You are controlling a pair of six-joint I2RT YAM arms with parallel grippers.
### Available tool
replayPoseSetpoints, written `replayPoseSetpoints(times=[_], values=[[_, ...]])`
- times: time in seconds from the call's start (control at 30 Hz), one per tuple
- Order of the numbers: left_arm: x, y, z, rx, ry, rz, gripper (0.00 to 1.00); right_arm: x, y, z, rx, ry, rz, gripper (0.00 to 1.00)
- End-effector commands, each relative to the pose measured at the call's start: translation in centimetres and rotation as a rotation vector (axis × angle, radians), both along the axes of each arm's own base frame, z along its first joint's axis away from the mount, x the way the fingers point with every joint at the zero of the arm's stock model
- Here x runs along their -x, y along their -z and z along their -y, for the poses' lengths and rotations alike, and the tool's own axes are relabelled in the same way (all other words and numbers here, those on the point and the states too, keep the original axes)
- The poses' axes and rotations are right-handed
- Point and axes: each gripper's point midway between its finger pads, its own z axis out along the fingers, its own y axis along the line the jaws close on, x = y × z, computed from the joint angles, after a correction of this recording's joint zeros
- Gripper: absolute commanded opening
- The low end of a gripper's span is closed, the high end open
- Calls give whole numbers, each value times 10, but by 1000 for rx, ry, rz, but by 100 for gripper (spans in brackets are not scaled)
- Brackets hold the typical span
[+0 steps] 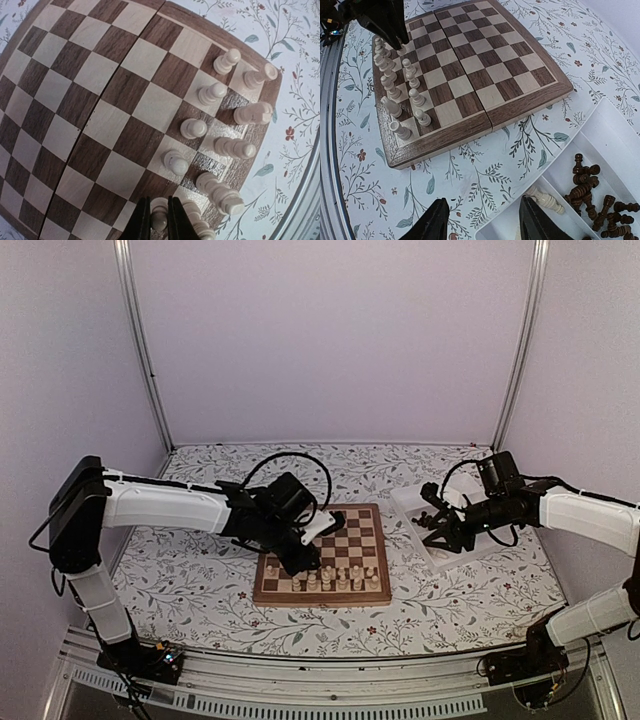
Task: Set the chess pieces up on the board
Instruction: Place the chess piece on the chessboard.
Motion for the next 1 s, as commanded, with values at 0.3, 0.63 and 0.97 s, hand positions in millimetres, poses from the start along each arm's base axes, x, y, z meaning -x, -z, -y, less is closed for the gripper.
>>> replayPoseSetpoints(times=[0.3,0.63,0.97], values=[[-10,6,8,11,7,0,12,1,7,0,13,-8,-19,51],[-11,9,7,6,1,-5,15,1,8,0,14,-9,-25,51],[-12,9,7,8,-2,-5,21,1,8,0,14,-10,-28,51]])
